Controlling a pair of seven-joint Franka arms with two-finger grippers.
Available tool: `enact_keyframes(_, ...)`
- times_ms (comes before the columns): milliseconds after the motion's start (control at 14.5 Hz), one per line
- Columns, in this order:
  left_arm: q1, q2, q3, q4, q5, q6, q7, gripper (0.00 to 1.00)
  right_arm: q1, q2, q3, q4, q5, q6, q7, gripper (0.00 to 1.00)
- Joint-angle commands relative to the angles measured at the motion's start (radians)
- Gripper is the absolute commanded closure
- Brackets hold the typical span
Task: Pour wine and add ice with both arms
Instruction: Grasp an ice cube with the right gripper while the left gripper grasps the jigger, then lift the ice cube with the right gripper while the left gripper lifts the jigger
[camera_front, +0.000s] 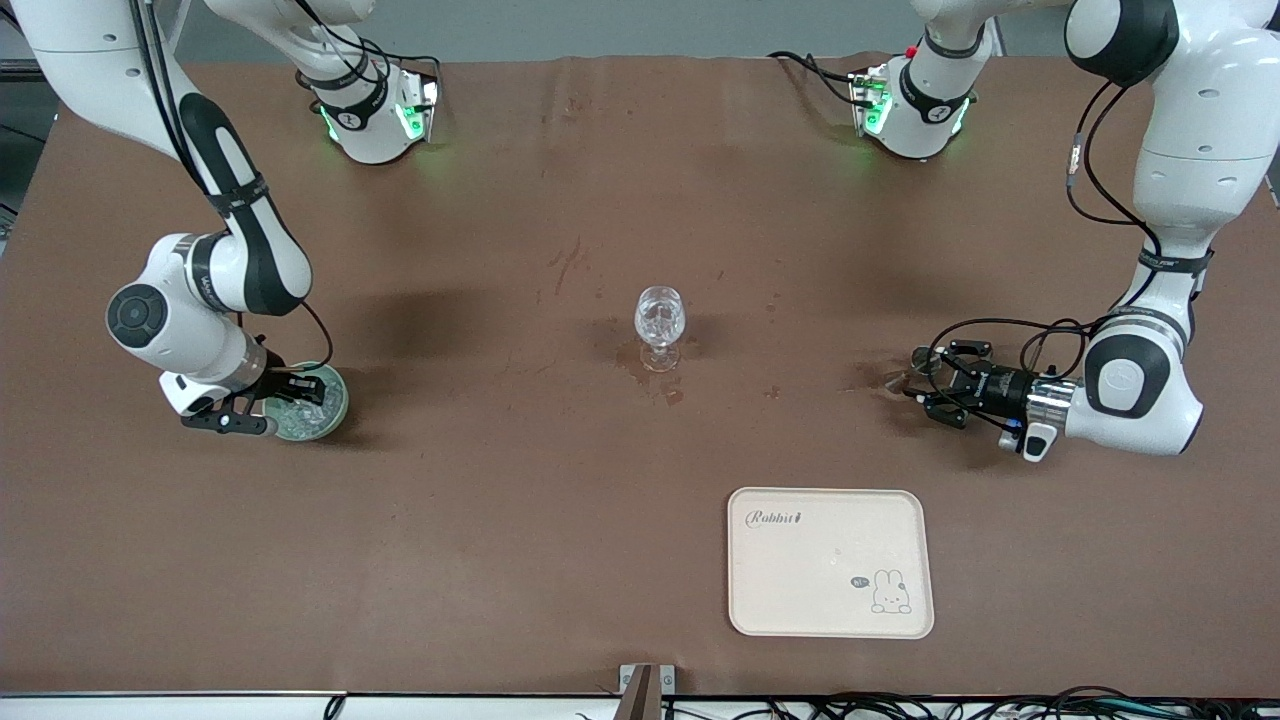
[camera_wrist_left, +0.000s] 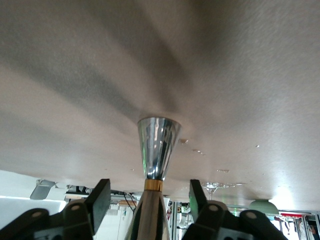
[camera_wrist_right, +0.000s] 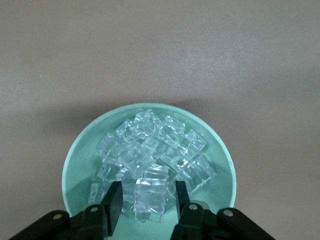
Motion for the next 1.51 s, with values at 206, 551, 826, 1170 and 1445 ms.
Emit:
enact_keyframes(206,0.002,0.012,-0.002,-0.002,-0.020,-0.021,0.002,0.48,-0.011,-0.017,0.001,-0.024,-0.012,0.010,-0.005,0.79)
enact_keyframes(551,0.002,0.023,-0.002,0.004,-0.022,-0.021,0.008,0.58,-0.012,-0.017,0.003,0.015,-0.010,-0.034,0.008,1.00)
enact_keyframes(826,-0.001,0.023,-0.002,0.007,-0.054,-0.021,0.003,0.77,-0.015,-0.054,0.003,0.214,-0.007,-0.377,0.024,1.00)
enact_keyframes(1170,-0.009,0.014,-0.008,0.018,-0.092,-0.022,0.002,0.99,-0.030,-0.244,0.001,0.271,-0.006,-0.479,0.028,1.00)
enact_keyframes(1445,-0.010,0.000,-0.099,0.095,-0.111,-0.109,-0.082,0.99,-0.039,-0.316,-0.003,0.488,-0.009,-0.759,0.041,1.00)
